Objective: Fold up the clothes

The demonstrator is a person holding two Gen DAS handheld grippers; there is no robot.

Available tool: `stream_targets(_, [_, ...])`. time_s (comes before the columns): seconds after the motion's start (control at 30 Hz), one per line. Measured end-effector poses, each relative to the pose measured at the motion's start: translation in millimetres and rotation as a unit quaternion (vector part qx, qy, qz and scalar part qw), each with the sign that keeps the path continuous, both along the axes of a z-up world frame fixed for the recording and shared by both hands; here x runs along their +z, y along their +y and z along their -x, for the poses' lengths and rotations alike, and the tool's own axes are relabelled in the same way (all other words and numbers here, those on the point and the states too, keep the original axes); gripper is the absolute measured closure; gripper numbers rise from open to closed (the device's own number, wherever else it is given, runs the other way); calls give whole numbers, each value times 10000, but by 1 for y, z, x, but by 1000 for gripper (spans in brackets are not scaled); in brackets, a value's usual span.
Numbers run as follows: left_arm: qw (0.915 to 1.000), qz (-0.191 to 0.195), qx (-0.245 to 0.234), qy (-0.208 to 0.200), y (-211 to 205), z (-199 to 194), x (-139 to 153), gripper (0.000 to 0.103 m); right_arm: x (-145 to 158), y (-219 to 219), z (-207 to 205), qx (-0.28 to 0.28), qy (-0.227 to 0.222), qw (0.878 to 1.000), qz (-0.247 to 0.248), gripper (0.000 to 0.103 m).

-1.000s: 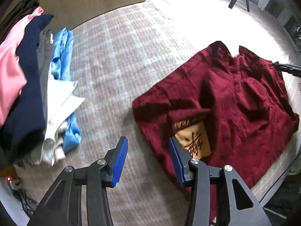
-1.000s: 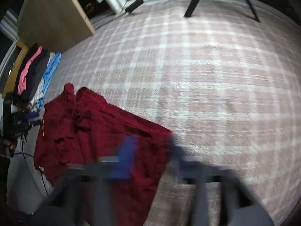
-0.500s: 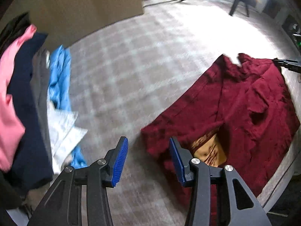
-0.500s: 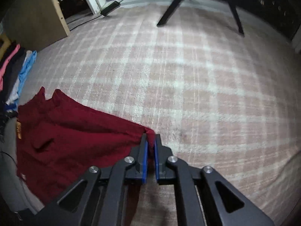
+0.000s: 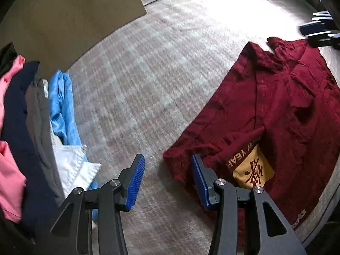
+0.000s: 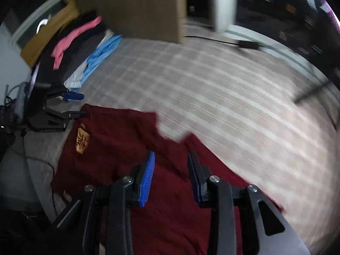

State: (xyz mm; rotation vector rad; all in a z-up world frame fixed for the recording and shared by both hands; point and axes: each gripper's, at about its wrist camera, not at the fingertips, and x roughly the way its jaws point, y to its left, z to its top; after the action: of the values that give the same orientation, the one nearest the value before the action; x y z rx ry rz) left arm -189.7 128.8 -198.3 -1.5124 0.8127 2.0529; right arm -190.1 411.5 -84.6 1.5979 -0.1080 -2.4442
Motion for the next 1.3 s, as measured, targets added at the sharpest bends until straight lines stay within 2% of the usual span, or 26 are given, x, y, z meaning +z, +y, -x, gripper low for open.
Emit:
stream_targets(0.13, [9998,-189,62,17,-4,-3,0,60,-24,-28,47,273,-112,9990,-340,71])
stream_targets(0.2, [9995,-288,106,23,-6,-4,0,71,-31,-34,59,412,-196,9980,-427,71])
stream_targets(0.23, [9993,-338,128,26,-7,-4,1,82,-35,-36,62,504,-246,9974,-456,72])
stream_targets(0.27, [9991,-387,149,29,-8,-5,1,90,-36,-36,60,612,-272,9965,-495,76])
stream_targets(0.3, [9989,-437,171,31,-9,-6,1,92,-37,-36,59,669,-293,9961,-504,95])
stream_targets(0.33, [9986,-486,193,34,-10,-6,2,97,-39,-37,59,700,-315,9958,-496,101])
stream_targets(0.37, [9983,-535,215,37,-11,-7,2,99,-40,-37,58,730,-337,9956,-489,101])
stream_targets(0.43, [9976,-634,258,43,-13,-8,3,99,-42,-35,58,704,-344,9961,-394,101])
stream_targets(0.5, [9968,-733,302,48,-15,-10,3,99,-40,-21,60,461,-341,9984,-9,101])
stream_targets(0.53, [9961,-799,374,59,-18,-9,5,99,-39,-7,63,208,-350,9987,301,101])
stream_targets(0.63, [9917,-1039,752,109,-32,-11,11,99,-39,30,69,-514,-277,9950,815,101])
stream_targets(0.67, [9915,-1039,779,91,-32,-16,10,99,-41,39,71,-684,-275,9932,906,101])
stream_targets(0.73, [9928,-953,721,35,-29,-16,-1,99,-42,46,71,-814,-287,9932,787,101])
stream_targets(0.77, [9937,-884,687,16,-26,-16,-5,95,-41,45,70,-724,-252,9947,687,101])
stream_targets(0.83, [9957,-698,612,38,-21,-17,-8,92,-33,30,65,-275,-130,9979,568,98])
stream_targets(0.87, [9962,-643,582,118,-18,-19,-6,84,-26,19,61,5,-81,9987,505,94])
stream_targets(0.9, [9964,-627,547,183,-16,-19,-3,81,-22,7,58,277,-53,9987,420,91])
stream_targets(1.03, [9962,-809,239,221,-13,-31,18,82,-21,-33,53,1049,-116,9944,33,91])
stream_targets(1.13, [9968,-760,-232,71,8,-36,16,81,-34,-54,54,1365,-243,9895,-403,89])
stream_targets(1.17, [9968,-711,-361,23,12,-36,14,81,-40,-58,55,1439,-317,9876,-545,86])
stream_targets(1.23, [9966,-614,-545,-78,11,-30,9,81,-47,-63,51,1561,-463,9847,-624,67])
stream_targets(1.3, [9963,-498,-685,-158,13,-32,2,81,-50,-69,47,1688,-442,9818,-748,60])
